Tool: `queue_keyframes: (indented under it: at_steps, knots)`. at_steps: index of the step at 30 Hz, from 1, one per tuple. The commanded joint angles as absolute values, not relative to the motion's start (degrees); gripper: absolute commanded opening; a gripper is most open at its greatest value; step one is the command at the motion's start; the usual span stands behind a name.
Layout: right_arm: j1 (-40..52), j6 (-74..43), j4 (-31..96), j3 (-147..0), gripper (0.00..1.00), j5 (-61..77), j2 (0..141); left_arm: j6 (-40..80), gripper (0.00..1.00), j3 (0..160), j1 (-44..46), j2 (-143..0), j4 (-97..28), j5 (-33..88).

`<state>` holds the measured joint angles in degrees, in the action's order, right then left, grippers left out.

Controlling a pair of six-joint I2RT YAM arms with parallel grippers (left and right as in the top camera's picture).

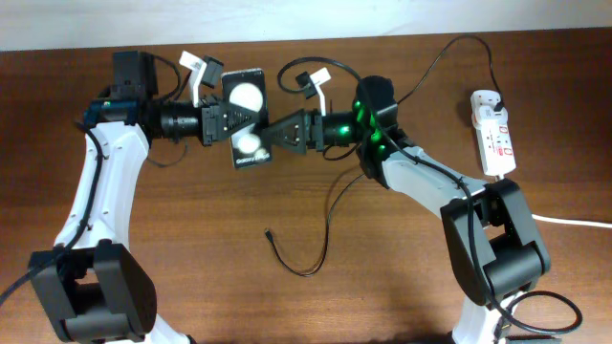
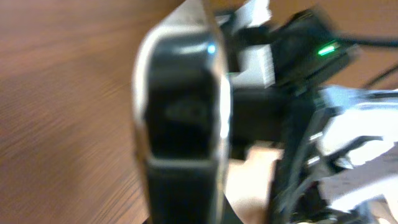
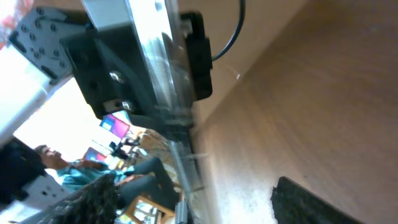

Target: Plug charger to phone and switch on socket

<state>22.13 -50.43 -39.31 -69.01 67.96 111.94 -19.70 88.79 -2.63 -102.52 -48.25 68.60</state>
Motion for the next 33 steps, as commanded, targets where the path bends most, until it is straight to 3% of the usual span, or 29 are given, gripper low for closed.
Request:
queue_keyframes:
  at_steps: [1,4,6,11,16,17,18,21,33]
  knots:
    - [19.2,-44.6,-30.3,-68.8,0.90,67.3,112.2,-20.0,0.00,88.4,-2.5,-100.6,-51.5,51.1]
    - [17.9,-32.9,-13.2,-68.8,0.90,65.9,112.2,-13.8,0.00,85.3,-0.9,-100.6,-52.5,39.6]
    - [18.2,-25.7,4.6,-68.8,0.88,56.2,112.2,-8.7,0.00,82.3,2.0,-100.6,-51.9,30.0]
    - [18.5,-21.4,21.1,-69.2,0.84,45.3,106.1,3.5,0.00,78.7,11.3,-100.6,-48.9,10.6]
    - [15.2,-21.2,42.7,-69.3,0.86,22.8,101.0,6.9,0.00,75.6,14.7,-102.2,-46.8,9.0]
    - [15.2,-21.5,46.0,-69.3,0.89,17.2,101.0,6.9,0.00,75.4,14.9,-103.2,-46.8,8.9]
    - [15.2,-23.4,48.9,-69.3,0.97,10.3,101.0,6.9,0.00,75.4,14.9,-104.4,-46.7,8.9]
    - [15.3,-29.5,52.8,-69.0,0.99,1.0,101.0,6.9,0.00,75.4,14.9,-107.8,-45.7,9.0]
    - [15.3,-29.4,52.2,-67.6,0.99,0.8,101.0,8.2,0.00,75.4,14.9,-111.9,-43.9,9.0]
